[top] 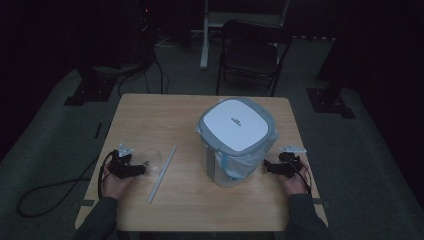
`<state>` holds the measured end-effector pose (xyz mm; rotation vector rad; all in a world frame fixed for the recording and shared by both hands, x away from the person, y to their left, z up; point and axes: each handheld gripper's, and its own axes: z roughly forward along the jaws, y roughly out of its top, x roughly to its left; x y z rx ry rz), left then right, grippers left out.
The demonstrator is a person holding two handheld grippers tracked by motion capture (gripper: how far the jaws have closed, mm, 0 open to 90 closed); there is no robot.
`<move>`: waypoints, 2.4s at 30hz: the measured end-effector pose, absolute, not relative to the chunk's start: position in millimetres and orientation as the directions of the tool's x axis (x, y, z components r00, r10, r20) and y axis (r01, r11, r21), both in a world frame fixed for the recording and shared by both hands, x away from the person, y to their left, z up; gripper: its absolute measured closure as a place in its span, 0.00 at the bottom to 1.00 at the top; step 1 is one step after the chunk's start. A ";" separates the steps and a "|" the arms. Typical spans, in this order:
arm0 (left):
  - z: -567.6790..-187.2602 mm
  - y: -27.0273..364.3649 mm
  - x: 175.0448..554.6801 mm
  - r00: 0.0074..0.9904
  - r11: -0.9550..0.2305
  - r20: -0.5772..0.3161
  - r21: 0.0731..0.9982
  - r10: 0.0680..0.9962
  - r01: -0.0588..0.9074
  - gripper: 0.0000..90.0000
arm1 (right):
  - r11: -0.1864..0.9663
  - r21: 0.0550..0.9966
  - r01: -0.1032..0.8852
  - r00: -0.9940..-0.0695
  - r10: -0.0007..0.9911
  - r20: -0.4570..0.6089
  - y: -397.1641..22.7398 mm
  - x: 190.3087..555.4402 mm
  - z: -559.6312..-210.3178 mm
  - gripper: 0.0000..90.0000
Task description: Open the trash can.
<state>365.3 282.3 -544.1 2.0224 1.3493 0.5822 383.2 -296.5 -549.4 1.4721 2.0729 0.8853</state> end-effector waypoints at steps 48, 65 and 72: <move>-543.8 282.7 364.9 0.358 -0.259 0.014 0.717 0.934 0.648 0.26 | 0.195 0.796 0.574 -0.395 0.917 0.060 -300.0 363.9 -498.2 0.94; -543.9 282.4 364.8 0.356 -0.258 0.014 0.717 0.934 0.648 0.26 | 0.235 0.839 0.491 -0.406 0.914 -0.019 -288.1 359.4 -452.0 1.00; -543.9 282.4 364.7 0.356 -0.257 0.014 0.717 0.935 0.648 0.26 | 0.243 0.851 0.466 -0.403 0.914 -0.041 -283.3 362.5 -434.5 1.00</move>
